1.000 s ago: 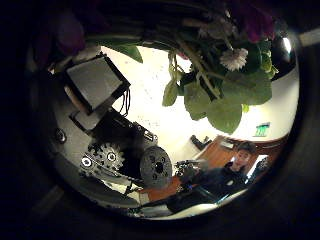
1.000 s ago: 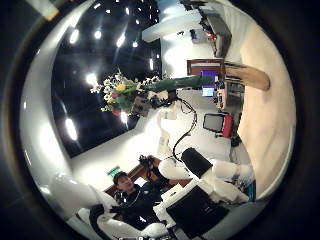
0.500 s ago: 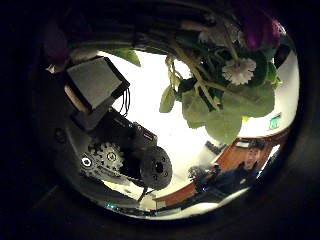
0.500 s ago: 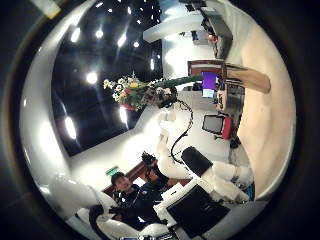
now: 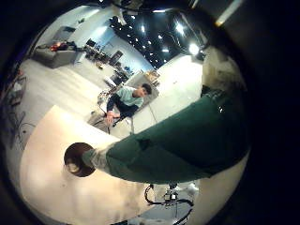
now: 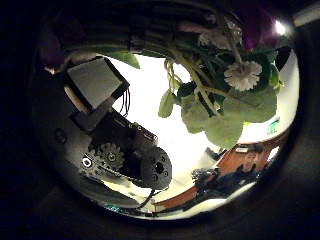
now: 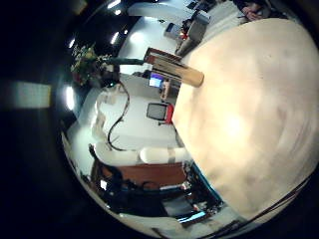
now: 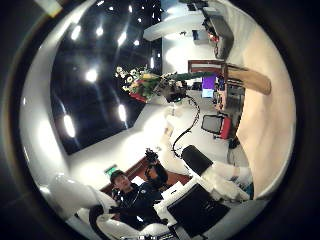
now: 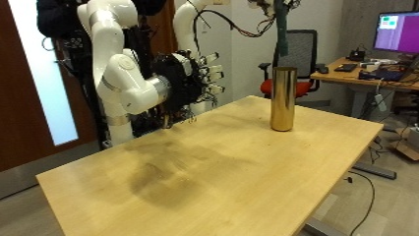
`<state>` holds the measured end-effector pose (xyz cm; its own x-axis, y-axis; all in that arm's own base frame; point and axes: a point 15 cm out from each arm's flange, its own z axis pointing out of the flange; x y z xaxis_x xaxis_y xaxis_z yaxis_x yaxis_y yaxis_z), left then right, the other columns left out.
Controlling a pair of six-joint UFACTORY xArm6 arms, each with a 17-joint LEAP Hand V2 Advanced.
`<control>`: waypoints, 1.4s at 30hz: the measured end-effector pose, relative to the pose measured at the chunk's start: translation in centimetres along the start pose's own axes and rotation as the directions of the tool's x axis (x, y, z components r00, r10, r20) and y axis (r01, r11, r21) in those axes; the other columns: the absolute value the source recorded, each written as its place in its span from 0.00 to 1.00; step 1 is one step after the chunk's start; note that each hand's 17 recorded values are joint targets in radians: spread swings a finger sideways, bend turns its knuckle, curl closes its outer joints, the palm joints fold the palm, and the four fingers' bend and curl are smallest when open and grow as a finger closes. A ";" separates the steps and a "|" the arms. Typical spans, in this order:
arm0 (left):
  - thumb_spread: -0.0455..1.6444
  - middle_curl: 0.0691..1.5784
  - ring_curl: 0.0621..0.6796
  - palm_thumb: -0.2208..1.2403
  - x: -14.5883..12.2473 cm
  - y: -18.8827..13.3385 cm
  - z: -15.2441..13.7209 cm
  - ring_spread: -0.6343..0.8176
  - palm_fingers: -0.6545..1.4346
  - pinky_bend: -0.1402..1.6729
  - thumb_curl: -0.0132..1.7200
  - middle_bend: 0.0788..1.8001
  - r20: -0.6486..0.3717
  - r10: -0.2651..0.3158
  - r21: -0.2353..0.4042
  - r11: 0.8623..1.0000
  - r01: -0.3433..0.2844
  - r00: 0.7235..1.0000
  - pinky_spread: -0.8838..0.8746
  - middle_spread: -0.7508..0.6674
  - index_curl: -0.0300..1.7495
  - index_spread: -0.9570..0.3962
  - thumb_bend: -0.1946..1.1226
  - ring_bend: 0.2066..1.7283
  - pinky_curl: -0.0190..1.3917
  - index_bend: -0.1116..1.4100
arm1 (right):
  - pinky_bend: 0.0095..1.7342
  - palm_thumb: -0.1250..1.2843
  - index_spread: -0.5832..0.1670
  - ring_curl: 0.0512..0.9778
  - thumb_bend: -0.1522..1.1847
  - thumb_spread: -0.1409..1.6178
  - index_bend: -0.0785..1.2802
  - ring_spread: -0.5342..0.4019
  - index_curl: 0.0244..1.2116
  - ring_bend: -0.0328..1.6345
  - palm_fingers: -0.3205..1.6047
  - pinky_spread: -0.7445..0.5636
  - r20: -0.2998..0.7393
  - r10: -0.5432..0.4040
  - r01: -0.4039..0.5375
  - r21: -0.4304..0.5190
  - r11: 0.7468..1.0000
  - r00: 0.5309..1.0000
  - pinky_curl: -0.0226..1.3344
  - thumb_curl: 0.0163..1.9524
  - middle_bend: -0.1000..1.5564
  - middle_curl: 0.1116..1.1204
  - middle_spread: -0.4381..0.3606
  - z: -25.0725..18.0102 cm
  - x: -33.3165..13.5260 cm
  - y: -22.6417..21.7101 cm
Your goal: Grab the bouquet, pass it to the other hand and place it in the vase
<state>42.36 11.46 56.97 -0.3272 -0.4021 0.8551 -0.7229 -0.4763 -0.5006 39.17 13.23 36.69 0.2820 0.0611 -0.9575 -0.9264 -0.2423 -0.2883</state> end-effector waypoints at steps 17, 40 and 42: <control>0.09 0.70 0.88 0.95 -4.6 1.7 2.8 0.14 0.77 0.73 0.55 0.57 -0.004 -0.054 -0.047 0.997 0.053 0.999 0.17 0.12 0.95 0.25 0.13 0.83 0.50 0.18 | 0.10 0.69 0.36 0.21 0.10 0.63 0.23 0.76 0.30 0.15 0.28 0.84 0.012 0.002 -0.002 -0.018 1.000 1.000 0.23 0.24 0.16 0.13 0.53 0.9 0.3 0.1; 0.46 0.61 0.68 0.52 -6.9 3.0 2.3 0.30 0.21 0.53 0.38 0.34 0.038 -0.056 -0.064 0.996 0.059 0.998 0.33 0.28 0.78 0.48 0.08 0.55 0.41 0.17 | 0.10 0.71 0.37 0.21 0.10 0.63 0.26 0.75 0.31 0.14 0.29 0.84 0.013 0.003 -0.002 -0.024 1.000 1.000 0.21 0.25 0.17 0.15 0.58 1.3 0.5 0.1; 0.52 0.48 0.49 0.45 -7.6 3.0 1.3 0.55 0.17 0.43 0.32 0.14 0.060 -0.047 -0.052 0.997 0.050 0.997 0.58 0.54 0.64 0.63 0.10 0.43 0.32 0.11 | 0.10 0.71 0.37 0.21 0.10 0.63 0.26 0.75 0.31 0.14 0.30 0.84 0.015 0.004 -0.004 -0.025 1.000 1.000 0.21 0.25 0.17 0.15 0.58 1.3 0.6 0.1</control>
<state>43.45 12.06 48.79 -0.2560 -0.4256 0.8680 -0.7690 -0.4544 -0.4496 38.87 14.52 36.06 0.2745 0.0743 -0.9587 -0.9209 -0.2667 -0.2844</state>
